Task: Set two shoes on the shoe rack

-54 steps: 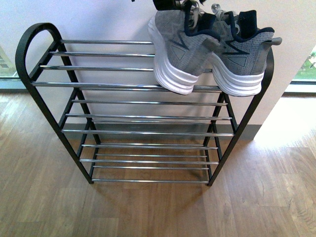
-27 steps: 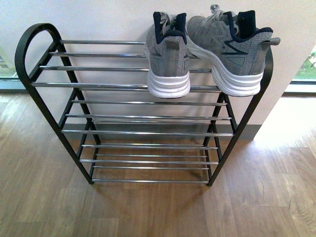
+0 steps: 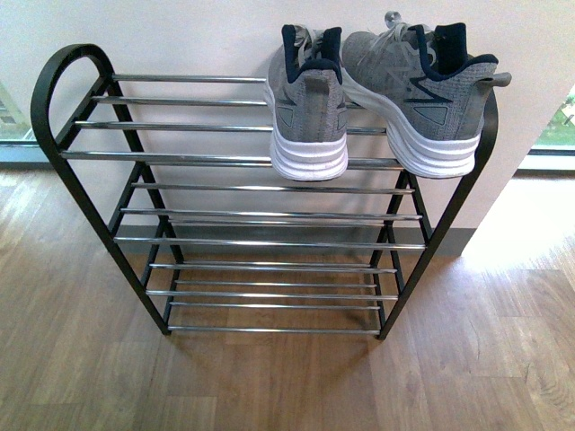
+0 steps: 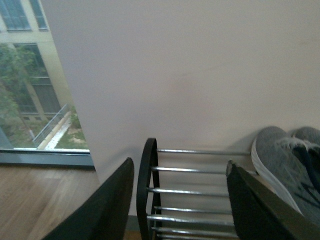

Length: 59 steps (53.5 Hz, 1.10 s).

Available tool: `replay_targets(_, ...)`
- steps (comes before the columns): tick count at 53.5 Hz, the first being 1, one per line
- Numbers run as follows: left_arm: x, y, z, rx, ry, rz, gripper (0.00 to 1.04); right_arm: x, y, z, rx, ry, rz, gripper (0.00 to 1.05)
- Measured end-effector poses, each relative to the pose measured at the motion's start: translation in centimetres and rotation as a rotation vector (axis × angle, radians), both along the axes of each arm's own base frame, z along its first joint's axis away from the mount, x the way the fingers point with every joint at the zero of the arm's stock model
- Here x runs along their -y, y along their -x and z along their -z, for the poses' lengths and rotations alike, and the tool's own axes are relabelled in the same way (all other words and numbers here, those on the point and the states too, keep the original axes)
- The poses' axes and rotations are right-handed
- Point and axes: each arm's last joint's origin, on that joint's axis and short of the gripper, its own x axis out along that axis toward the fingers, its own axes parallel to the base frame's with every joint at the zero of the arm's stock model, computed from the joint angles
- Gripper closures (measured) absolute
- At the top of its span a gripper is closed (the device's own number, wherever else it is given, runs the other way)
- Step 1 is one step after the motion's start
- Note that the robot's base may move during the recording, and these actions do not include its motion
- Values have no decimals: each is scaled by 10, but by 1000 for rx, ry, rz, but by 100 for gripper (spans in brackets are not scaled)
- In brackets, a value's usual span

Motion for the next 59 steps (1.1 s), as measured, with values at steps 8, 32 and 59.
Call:
replay_targets(8, -15, 14, 15, -4, 14, 6, 73, 0, 0, 0, 0, 0, 1, 9)
replay_targets(32, -45, 55, 48, 3, 24, -2, 103, 0, 0, 0, 0, 0, 1, 9)
replay_targets(59, -59, 80, 67, 17, 25, 0, 103, 0, 0, 0, 0, 0, 1, 9)
